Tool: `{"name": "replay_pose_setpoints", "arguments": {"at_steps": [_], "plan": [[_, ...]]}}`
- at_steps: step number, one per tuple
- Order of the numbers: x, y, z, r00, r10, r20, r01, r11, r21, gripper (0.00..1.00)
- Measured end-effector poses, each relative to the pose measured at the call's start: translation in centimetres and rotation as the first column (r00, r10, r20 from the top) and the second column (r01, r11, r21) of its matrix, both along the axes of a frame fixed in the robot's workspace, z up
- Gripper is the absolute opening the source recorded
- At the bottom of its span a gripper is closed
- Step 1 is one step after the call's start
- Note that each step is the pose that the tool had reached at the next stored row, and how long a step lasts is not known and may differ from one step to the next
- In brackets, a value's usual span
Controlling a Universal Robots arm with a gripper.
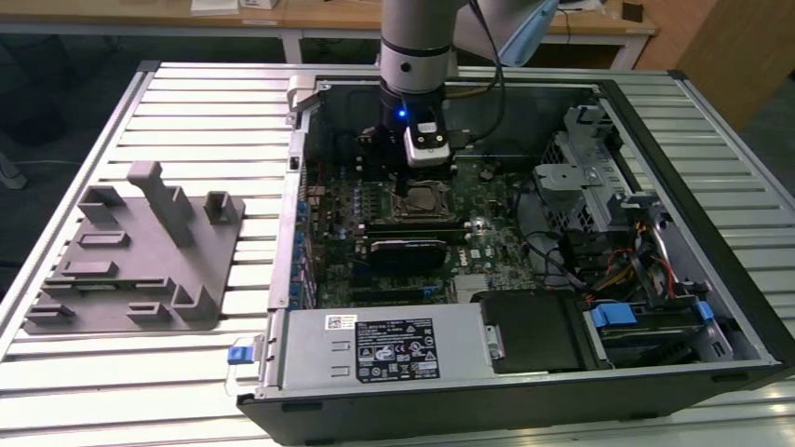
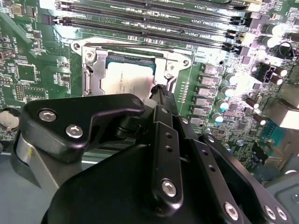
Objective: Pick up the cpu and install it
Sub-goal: 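Install the first cpu locking lever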
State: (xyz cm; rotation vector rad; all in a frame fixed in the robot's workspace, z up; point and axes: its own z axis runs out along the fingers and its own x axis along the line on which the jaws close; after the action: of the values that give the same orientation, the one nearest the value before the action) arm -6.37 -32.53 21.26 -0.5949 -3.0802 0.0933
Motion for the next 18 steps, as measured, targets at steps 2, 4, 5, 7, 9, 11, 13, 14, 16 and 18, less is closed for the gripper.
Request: {"name": "replay_pose_setpoints", "arguments": {"at_steps": [2, 4, 5, 7, 9, 11, 13, 14, 16, 18], "plan": [[0.00, 0.00, 0.00, 1.0000, 0.000, 0.0000, 0.000, 1.0000, 0.0000, 0.11], [0.01, 0.00, -0.01, 1.0000, 0.000, 0.0001, 0.000, 1.0000, 0.0002, 0.11], [0.02, 0.00, -0.01, 1.0000, 0.000, -0.0003, 0.000, 1.0000, 0.0004, 0.11], [0.07, 0.00, -0.02, 1.0000, 0.000, -0.0016, 0.000, 1.0000, 0.0008, 0.11], [0.21, 0.00, -0.02, 1.0000, 0.000, -0.0064, 0.000, 1.0000, 0.0018, 0.11], [0.36, 0.00, -0.02, 0.9999, 0.000, -0.0120, 0.000, 1.0000, 0.0042, 0.11], [0.49, 0.00, -0.02, 0.9999, 0.000, -0.0168, 0.000, 1.0000, 0.0071, 0.11], [0.51, 0.00, -0.01, 0.9999, 0.000, -0.0172, 0.000, 1.0000, 0.0088, 0.11], [0.51, -0.01, -0.01, 0.9999, 0.000, -0.0173, 0.000, 0.9999, 0.0141, 0.11], [0.50, -0.01, 0.12, 0.9999, 0.000, -0.0172, 0.000, 0.9999, 0.0155, 0.11]]}}
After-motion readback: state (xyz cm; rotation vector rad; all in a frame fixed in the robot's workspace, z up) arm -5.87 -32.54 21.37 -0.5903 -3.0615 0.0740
